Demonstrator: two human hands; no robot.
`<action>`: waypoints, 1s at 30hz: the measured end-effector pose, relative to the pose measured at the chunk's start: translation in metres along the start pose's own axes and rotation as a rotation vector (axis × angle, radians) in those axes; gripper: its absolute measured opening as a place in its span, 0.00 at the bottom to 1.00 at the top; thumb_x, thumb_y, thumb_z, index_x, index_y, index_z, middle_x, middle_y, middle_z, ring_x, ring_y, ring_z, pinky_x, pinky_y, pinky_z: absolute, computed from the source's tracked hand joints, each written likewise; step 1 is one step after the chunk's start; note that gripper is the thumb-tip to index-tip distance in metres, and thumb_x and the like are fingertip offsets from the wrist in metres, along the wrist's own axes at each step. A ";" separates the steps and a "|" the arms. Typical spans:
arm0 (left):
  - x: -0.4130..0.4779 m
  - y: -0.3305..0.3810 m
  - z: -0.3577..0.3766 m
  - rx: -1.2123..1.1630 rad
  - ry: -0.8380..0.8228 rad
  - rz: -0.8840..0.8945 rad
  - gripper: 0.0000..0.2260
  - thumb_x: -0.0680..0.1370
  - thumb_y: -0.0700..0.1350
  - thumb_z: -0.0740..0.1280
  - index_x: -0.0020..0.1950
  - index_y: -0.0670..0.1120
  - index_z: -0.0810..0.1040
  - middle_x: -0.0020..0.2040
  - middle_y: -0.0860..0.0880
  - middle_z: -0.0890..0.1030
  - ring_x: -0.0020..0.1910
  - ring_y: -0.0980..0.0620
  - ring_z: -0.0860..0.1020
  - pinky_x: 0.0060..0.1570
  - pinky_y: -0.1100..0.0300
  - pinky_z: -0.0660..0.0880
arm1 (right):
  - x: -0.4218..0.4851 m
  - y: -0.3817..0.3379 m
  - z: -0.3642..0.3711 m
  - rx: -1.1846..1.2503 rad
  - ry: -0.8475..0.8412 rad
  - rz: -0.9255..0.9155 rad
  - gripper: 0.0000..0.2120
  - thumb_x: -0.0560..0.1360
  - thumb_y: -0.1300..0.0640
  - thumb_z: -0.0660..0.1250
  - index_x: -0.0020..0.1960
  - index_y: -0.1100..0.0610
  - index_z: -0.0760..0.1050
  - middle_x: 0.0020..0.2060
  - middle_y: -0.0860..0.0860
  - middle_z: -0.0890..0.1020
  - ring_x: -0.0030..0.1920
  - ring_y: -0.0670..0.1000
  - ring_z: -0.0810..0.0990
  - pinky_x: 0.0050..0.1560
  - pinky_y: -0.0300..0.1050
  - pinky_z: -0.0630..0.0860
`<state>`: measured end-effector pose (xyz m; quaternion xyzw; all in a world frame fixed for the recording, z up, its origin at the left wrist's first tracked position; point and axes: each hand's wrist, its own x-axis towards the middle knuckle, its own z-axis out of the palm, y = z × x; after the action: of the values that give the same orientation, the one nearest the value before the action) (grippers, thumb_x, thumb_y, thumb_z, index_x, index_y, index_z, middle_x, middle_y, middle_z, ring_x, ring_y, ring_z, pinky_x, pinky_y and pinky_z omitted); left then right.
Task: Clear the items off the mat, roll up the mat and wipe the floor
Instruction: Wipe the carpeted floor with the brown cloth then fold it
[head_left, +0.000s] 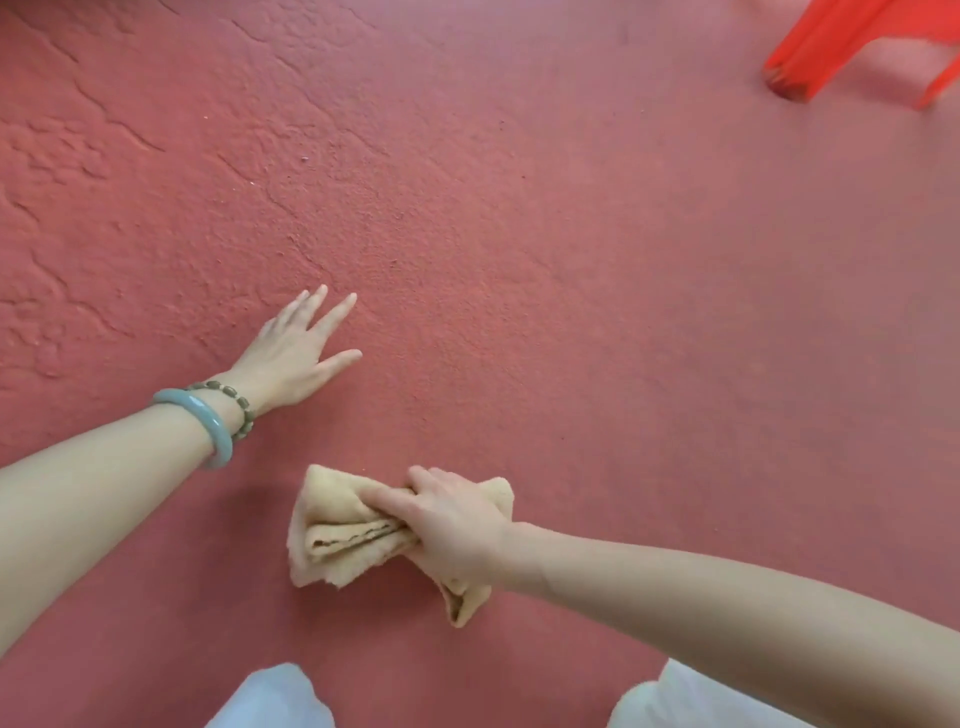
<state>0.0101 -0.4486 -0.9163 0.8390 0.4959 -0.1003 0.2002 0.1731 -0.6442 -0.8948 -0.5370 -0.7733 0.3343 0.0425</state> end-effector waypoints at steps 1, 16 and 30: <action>0.006 0.007 0.002 0.008 0.004 0.021 0.31 0.79 0.61 0.55 0.77 0.57 0.44 0.78 0.46 0.46 0.77 0.47 0.45 0.73 0.47 0.50 | 0.000 0.015 -0.010 0.025 0.039 0.063 0.20 0.74 0.55 0.65 0.66 0.51 0.68 0.41 0.56 0.70 0.43 0.60 0.74 0.43 0.54 0.72; 0.020 0.045 0.033 -0.022 0.007 0.091 0.33 0.78 0.63 0.54 0.77 0.56 0.42 0.78 0.47 0.44 0.77 0.48 0.43 0.74 0.50 0.45 | -0.087 0.209 -0.117 0.146 0.680 1.035 0.22 0.66 0.54 0.64 0.61 0.51 0.71 0.50 0.59 0.81 0.54 0.63 0.76 0.53 0.53 0.72; 0.058 0.034 0.024 -0.081 0.114 -0.233 0.35 0.78 0.61 0.58 0.77 0.52 0.44 0.78 0.45 0.42 0.77 0.47 0.40 0.73 0.48 0.37 | 0.102 0.143 -0.126 0.035 0.422 0.521 0.22 0.71 0.56 0.66 0.64 0.47 0.70 0.50 0.58 0.75 0.53 0.61 0.76 0.51 0.50 0.74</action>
<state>0.0689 -0.4275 -0.9508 0.7712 0.6042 -0.0548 0.1926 0.2983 -0.4685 -0.9076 -0.7733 -0.5782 0.2286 0.1239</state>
